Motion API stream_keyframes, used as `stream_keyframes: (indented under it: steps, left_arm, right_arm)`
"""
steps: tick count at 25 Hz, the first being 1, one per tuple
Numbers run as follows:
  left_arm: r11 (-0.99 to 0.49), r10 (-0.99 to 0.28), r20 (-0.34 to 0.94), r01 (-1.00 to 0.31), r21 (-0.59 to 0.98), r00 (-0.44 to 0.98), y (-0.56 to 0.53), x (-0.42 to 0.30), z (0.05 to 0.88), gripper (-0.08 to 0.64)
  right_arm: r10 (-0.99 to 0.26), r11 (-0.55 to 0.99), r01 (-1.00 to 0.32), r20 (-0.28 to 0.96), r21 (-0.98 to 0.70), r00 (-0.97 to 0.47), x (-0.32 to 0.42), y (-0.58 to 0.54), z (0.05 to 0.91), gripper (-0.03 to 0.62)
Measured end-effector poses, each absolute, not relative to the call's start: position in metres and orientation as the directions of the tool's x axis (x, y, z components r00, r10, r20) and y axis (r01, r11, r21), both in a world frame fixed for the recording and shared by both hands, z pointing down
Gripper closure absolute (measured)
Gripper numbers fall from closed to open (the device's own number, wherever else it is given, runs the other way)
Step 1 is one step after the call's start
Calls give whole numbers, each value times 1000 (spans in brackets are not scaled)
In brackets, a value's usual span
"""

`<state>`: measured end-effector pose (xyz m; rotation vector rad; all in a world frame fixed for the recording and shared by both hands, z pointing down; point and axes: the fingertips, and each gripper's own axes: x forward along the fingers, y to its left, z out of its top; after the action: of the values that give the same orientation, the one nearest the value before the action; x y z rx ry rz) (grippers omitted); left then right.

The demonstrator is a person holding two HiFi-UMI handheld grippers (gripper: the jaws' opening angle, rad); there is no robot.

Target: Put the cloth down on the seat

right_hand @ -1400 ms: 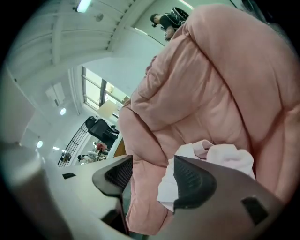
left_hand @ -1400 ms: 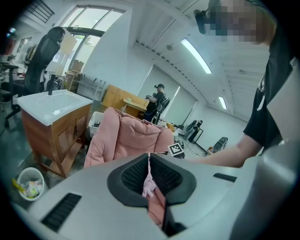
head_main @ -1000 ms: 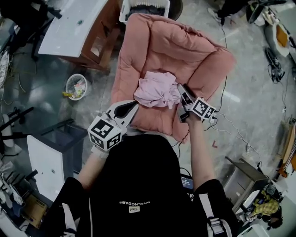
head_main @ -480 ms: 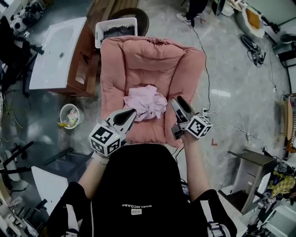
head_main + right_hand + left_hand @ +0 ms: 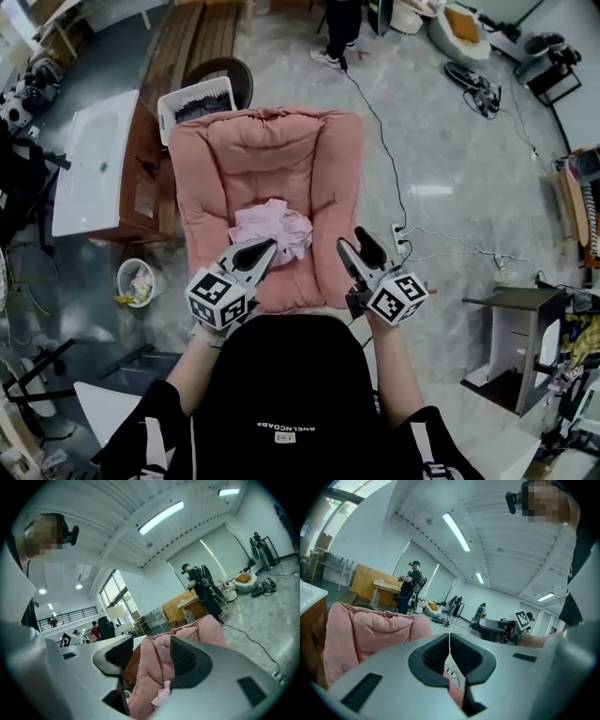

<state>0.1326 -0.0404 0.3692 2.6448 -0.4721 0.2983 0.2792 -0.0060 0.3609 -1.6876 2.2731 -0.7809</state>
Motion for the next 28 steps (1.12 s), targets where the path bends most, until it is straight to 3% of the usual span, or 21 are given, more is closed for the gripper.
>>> stream_keyframes:
  steps: [17,28]
  left_arm:
    - [-920,-110,244,-192,341,963,33,247,345,545]
    - [-938,-22,245,-105,329,969,64,285,344,545]
  right_arm:
    - [-996,47,-928,48,-369,-69,369,121,310,471]
    - [-998,-50,-944,52,-326,35,401,166,311,488]
